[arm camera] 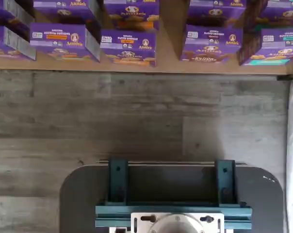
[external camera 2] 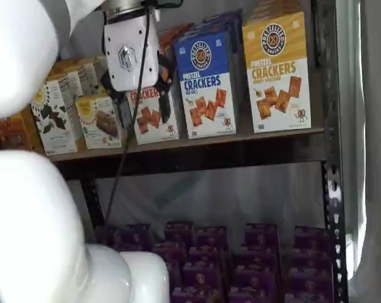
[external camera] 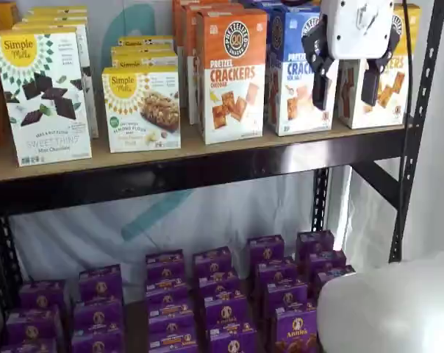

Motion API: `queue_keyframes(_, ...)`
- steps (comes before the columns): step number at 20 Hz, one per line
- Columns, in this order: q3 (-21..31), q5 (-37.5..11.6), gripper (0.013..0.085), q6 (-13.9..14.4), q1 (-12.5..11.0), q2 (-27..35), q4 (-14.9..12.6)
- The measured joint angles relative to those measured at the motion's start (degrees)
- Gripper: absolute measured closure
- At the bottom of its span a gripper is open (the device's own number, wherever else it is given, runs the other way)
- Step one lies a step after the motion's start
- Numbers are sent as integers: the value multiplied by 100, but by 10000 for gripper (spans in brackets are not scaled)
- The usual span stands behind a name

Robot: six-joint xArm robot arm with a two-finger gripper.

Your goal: Retrieve the yellow and white box located on the top shelf, the sixth one from the left

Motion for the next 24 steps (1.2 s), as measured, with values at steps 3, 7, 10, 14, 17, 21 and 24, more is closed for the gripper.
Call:
queue_keyframes(3, 30, 10, 130, -247, -497, -18, 556)
queue_keyframes(7, 74, -26, 130, -261, -508, -32, 607)
queue_keyframes(10, 119, -161, 130, -285, -440, -37, 411)
queue_keyframes(14, 88, -430, 130, -640, -684, 99, 116)
queue_keyframes(17, -1, -617, 130, -1087, -1109, 289, 40)
queue_keyframes(21, -208, -910, 130, -1752, -1755, 624, -13)
queue_keyframes(24, -385, -1107, 130, -2119, -2111, 869, -38)
